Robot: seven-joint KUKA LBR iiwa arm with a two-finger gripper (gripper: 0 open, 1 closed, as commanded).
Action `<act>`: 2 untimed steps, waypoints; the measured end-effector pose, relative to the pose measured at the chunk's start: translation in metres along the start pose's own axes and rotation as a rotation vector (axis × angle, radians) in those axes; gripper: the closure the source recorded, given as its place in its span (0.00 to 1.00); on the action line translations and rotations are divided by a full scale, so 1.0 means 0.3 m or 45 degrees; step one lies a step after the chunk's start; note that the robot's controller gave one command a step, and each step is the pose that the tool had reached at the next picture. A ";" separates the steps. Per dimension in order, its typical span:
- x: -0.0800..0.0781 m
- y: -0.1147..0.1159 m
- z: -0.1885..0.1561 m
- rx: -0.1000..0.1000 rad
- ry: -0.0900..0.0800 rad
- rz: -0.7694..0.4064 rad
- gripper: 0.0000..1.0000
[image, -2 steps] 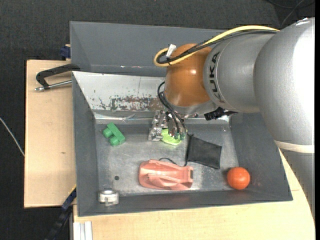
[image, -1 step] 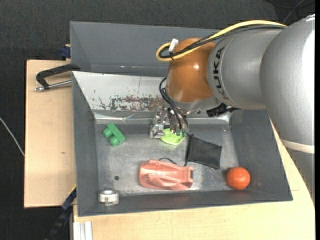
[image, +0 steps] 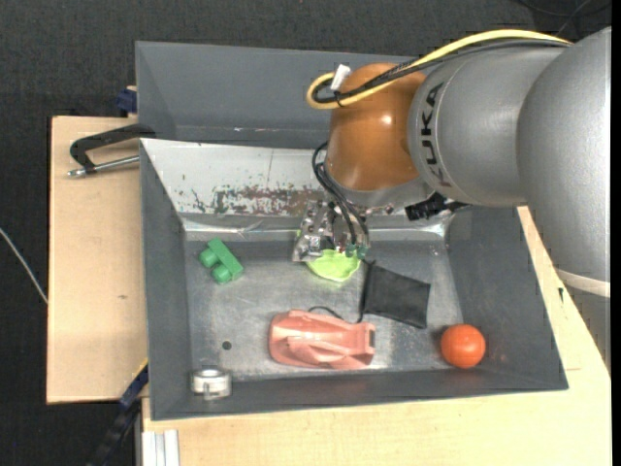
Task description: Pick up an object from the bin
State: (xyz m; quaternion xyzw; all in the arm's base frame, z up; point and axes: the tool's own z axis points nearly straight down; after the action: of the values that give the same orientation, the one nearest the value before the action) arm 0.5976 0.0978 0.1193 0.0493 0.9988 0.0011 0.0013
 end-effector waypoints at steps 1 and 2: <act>-0.002 0.001 -0.053 -0.001 -0.005 0.000 1.00; -0.006 0.002 -0.078 -0.002 -0.010 0.000 1.00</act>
Offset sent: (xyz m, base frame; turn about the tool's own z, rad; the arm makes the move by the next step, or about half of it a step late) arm 0.0001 0.0001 0.0061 0.0000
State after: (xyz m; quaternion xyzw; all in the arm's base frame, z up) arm 0.5994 0.0981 0.1428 0.0492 0.9988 0.0017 0.0053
